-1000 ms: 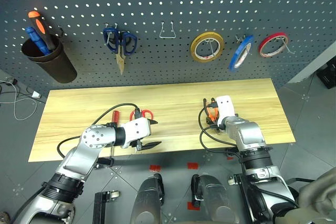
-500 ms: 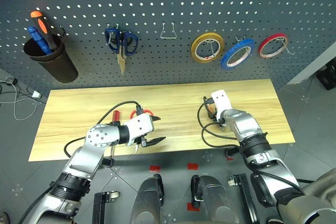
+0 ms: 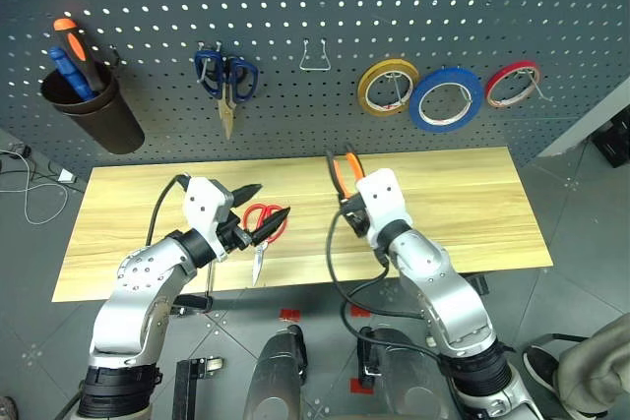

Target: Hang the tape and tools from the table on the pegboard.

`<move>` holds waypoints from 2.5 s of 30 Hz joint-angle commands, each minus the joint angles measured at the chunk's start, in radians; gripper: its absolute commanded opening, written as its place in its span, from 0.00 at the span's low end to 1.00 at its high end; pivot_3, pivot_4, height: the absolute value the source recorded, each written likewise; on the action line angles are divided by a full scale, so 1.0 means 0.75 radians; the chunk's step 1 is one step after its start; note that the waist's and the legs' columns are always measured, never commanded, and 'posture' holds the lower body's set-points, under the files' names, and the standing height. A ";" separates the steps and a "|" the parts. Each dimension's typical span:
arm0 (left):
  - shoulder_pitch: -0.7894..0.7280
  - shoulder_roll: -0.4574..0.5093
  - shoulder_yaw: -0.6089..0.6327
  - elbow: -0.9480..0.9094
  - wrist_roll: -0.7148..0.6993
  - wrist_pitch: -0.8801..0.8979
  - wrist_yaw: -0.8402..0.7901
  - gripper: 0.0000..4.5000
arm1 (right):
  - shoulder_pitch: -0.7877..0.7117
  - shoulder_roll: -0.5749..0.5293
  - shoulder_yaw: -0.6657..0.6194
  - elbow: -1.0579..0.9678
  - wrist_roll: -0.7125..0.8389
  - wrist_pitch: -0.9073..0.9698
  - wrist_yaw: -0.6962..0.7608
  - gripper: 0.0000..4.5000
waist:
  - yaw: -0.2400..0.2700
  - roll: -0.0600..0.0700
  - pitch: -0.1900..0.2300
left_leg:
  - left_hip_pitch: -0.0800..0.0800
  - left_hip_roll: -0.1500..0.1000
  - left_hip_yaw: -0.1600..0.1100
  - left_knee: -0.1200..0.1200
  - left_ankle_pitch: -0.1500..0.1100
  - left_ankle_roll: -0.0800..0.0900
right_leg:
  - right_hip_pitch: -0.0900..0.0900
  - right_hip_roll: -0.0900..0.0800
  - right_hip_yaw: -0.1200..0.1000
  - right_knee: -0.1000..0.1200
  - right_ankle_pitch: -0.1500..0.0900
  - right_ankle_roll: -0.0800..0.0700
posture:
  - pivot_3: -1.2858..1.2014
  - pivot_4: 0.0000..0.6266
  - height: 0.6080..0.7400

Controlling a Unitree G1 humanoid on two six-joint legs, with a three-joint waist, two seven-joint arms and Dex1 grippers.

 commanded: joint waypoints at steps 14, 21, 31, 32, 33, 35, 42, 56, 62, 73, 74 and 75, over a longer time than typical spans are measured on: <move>-0.344 0.089 0.028 0.072 0.037 0.090 0.151 0.83 | -0.965 0.121 -0.286 0.883 0.022 -0.852 -0.068 0.58 | 0.037 -0.003 0.000 | -0.002 0.000 -0.001 0.004 0.005 0.000 | 0.001 0.000 -0.003 -0.002 0.008 -0.006 | 0.56 0.50 1.00; -0.405 0.060 -0.011 0.107 0.052 0.083 0.168 0.83 | -1.162 0.073 -0.351 1.271 -0.008 -1.146 -0.125 0.58 | 0.039 -0.003 0.006 | -0.007 0.000 0.001 -0.001 0.004 0.001 | -0.006 0.000 -0.002 -0.004 0.007 -0.007 | 0.56 0.55 1.00; -0.393 0.006 -0.064 0.117 0.081 0.053 0.180 0.83 | -1.197 -0.020 -0.334 1.727 -0.123 -1.516 -0.308 0.58 | 0.047 -0.003 0.027 | -0.007 0.001 0.002 0.001 0.004 0.001 | -0.007 0.000 -0.001 -0.002 0.006 -0.007 | 0.58 0.59 1.00; -0.389 0.003 -0.066 0.120 0.086 0.046 0.179 0.83 | -1.191 -0.023 -0.327 1.754 -0.141 -1.536 -0.330 0.58 | 0.048 -0.002 0.028 | -0.007 0.001 0.002 0.001 0.004 0.000 | -0.007 0.000 -0.001 -0.001 0.006 -0.007 | 0.58 0.59 1.00; -0.386 0.002 -0.066 0.124 0.090 0.042 0.180 0.83 | -1.187 -0.024 -0.323 1.776 -0.152 -1.548 -0.347 0.58 | 0.048 -0.002 0.029 | -0.007 0.001 0.002 0.001 0.005 0.000 | -0.007 0.000 -0.001 -0.001 0.006 -0.007 | 0.58 0.59 1.00; -0.384 -0.003 -0.068 0.130 0.099 0.037 0.184 0.83 | -1.175 -0.025 -0.320 1.802 -0.166 -1.561 -0.366 0.58 | 0.052 -0.002 0.029 | -0.007 0.001 0.002 0.001 0.005 0.000 | -0.007 0.000 -0.001 -0.001 0.006 -0.007 | 0.58 0.59 1.00; -0.339 -0.041 -0.087 0.135 0.136 0.074 0.243 0.83 | -1.092 0.001 -0.378 1.763 -0.096 -1.451 -0.340 0.65 | 0.068 -0.001 0.029 | -0.007 0.001 0.002 0.002 0.005 0.000 | -0.006 -0.001 -0.001 -0.001 0.007 -0.007 | 0.57 0.58 1.00; -0.194 -0.117 -0.245 0.047 0.263 0.413 0.451 1.00 | -0.538 0.000 -0.329 0.855 0.163 -0.736 0.094 1.00 | 0.066 -0.002 0.029 | -0.008 0.001 0.000 0.000 0.005 0.001 | -0.005 -0.001 -0.002 -0.003 0.007 -0.007 | 0.54 0.55 1.00; -0.155 -0.164 -0.335 0.083 0.294 0.666 0.523 1.00 | -0.144 -0.146 -0.227 0.267 0.391 -0.250 0.388 1.00 | 0.064 -0.002 0.029 | -0.008 0.000 -0.001 -0.003 0.004 0.001 | -0.006 -0.001 -0.002 -0.004 0.006 -0.006 | 0.53 0.55 1.00; -0.191 -0.305 -0.316 0.170 0.356 0.846 0.689 1.00 | -0.023 -0.393 -0.073 0.012 0.542 0.027 0.671 1.00 | 0.057 -0.002 0.029 | -0.007 0.000 -0.002 -0.001 0.004 0.002 | -0.006 0.000 -0.002 -0.002 0.005 -0.003 | 0.51 0.54 1.00; -0.191 -0.306 -0.311 0.161 0.363 0.845 0.697 1.00 | -0.025 -0.405 -0.071 0.014 0.541 0.029 0.678 1.00 | 0.057 -0.002 0.029 | -0.007 0.000 -0.001 -0.001 0.004 0.002 | -0.006 0.000 -0.001 -0.002 0.005 -0.003 | 0.51 0.54 1.00; -0.193 -0.307 -0.306 0.155 0.367 0.851 0.706 1.00 | -0.028 -0.412 -0.070 0.018 0.538 0.028 0.683 1.00 | 0.057 -0.002 0.029 | -0.007 0.000 -0.001 -0.001 0.004 0.002 | -0.006 0.000 -0.001 -0.002 0.005 -0.004 | 0.52 0.54 1.00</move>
